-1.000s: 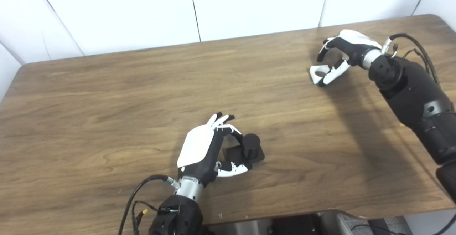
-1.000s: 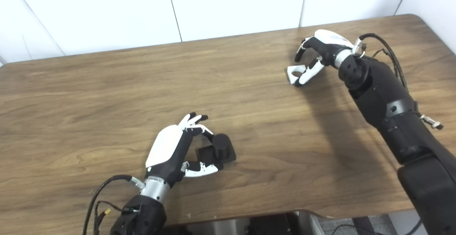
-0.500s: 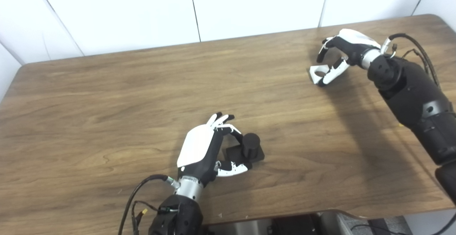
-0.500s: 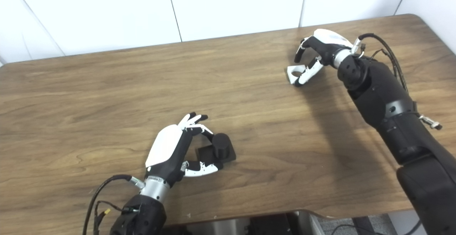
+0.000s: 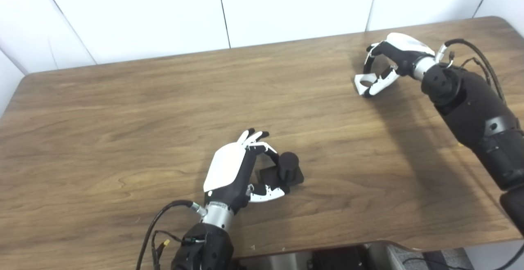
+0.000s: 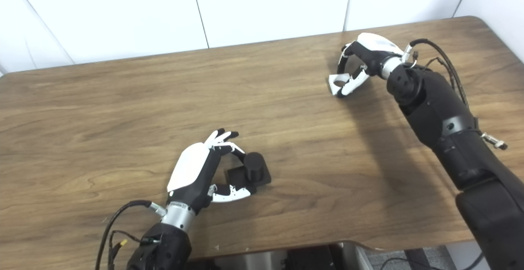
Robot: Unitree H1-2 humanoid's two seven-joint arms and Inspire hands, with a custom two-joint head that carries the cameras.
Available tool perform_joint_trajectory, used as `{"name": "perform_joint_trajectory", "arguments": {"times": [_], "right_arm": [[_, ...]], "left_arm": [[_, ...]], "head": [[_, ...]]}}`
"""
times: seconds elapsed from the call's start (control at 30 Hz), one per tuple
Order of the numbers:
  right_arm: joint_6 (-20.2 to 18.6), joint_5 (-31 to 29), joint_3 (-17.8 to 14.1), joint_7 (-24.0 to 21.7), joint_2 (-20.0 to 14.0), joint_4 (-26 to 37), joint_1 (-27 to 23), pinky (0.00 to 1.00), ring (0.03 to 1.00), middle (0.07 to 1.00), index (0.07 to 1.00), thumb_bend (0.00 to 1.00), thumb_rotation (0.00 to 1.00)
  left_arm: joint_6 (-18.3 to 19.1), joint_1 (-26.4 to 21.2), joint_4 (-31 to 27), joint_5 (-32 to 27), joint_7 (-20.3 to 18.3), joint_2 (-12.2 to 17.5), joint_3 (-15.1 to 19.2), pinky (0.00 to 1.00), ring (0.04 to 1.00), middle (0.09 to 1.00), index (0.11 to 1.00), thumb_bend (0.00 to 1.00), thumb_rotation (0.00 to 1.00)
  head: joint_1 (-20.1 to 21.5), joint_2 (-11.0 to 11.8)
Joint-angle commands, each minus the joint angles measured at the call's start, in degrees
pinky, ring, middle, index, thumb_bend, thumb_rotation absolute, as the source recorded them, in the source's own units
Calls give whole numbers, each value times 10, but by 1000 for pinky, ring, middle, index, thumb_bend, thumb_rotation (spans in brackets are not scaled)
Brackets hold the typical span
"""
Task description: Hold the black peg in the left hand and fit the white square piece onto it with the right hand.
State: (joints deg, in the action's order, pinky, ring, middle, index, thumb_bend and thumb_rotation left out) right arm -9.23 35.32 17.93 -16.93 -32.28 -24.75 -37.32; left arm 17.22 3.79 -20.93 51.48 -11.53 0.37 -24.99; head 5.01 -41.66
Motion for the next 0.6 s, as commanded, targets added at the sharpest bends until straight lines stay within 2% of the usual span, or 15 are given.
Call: {"name": "perform_joint_trajectory", "arguments": {"times": [0.0,0.3,0.57], "right_arm": [[14,6,1,11,-4,-2,-17,873,970,896,489,522,143],[19,8,2,15,-5,-5,-15,876,972,895,489,524,146],[25,5,-6,23,-12,23,-4,889,974,895,489,525,145]], "left_arm": [[7,-7,-5,0,-7,-4,2,820,985,904,493,511,59],[5,-8,-2,-4,-5,-6,4,828,989,905,493,511,59],[2,-7,2,3,-1,-5,1,814,980,902,493,511,60]], "head": [[1,0],[-1,3],[-3,6]]}}
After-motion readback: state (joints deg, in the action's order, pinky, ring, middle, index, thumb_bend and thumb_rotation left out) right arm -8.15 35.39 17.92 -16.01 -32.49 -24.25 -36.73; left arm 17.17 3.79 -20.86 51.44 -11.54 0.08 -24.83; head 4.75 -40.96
